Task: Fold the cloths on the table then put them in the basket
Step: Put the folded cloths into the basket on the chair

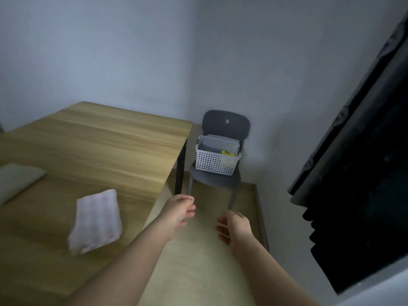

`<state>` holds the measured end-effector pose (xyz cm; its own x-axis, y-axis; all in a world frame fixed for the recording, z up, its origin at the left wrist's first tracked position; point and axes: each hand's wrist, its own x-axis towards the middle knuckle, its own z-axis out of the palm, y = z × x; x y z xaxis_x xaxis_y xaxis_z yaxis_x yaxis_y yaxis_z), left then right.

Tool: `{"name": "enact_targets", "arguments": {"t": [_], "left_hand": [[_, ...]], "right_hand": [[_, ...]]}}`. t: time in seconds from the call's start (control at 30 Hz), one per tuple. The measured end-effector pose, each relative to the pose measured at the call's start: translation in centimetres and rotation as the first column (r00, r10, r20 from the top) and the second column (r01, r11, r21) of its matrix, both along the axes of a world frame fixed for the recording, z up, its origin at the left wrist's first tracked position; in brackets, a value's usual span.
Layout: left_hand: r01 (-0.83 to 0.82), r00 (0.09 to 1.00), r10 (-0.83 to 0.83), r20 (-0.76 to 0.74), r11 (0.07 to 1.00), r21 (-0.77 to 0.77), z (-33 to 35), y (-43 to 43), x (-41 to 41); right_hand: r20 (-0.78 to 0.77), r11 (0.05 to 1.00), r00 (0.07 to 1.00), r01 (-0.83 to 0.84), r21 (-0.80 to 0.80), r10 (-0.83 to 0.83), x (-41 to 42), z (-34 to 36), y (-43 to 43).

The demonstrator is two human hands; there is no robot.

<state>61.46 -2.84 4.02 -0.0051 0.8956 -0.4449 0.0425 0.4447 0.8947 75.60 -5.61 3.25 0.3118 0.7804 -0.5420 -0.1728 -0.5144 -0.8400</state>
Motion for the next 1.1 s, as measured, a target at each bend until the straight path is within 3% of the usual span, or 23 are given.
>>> {"name": "enact_targets", "arguments": {"t": [0.3, 0.4, 0.63, 0.77, 0.87, 0.93, 1.0, 1.03, 1.1], "left_hand": [[-0.016, 0.994, 0.015, -0.112, 1.000, -0.016, -0.9, -14.0, -6.9], [-0.002, 0.987, 0.010, -0.158, 0.999, 0.048, -1.5, -16.1, -9.8], [-0.025, 0.917, 0.095, -0.388, 0.983, 0.182, -4.2, -15.4, -20.4], [0.055, 0.829, 0.082, -0.554, 0.972, 0.227, -6.5, -11.0, -27.5], [0.149, 0.748, 0.039, -0.663, 0.963, 0.225, -8.2, -6.5, -33.3], [0.219, 0.662, 0.025, -0.749, 0.949, 0.226, -9.2, -3.8, -37.4], [0.309, 0.530, 0.043, -0.847, 0.920, 0.240, -9.6, -1.4, -40.8], [0.347, 0.461, 0.060, -0.885, 0.906, 0.242, -9.9, 0.4, -43.1], [0.396, 0.331, 0.072, -0.941, 0.894, 0.208, -10.5, 3.9, -46.6]], "right_hand": [[-0.046, 0.999, 0.998, -0.035, -0.021, 0.034, -7.1, -2.1, -15.2], [-0.019, 0.999, 0.999, -0.048, -0.005, 0.048, -9.2, -2.2, -17.5], [0.057, 0.986, 0.985, -0.165, 0.011, 0.164, -18.4, -3.4, -16.5], [0.113, 0.980, 0.974, -0.200, 0.019, 0.197, -25.7, -5.2, -12.1], [0.246, 0.987, 0.956, -0.163, -0.002, 0.158, -31.6, -7.0, -8.0], [0.438, 0.985, 0.883, -0.165, -0.055, 0.172, -34.6, -8.2, -5.7], [0.688, 0.966, 0.680, -0.203, -0.158, 0.256, -36.5, -8.9, -4.1], [0.750, 0.955, 0.594, -0.219, -0.198, 0.292, -37.7, -9.2, -3.1], [0.776, 0.929, 0.515, -0.260, -0.264, 0.364, -39.2, -9.6, -1.5]]}}
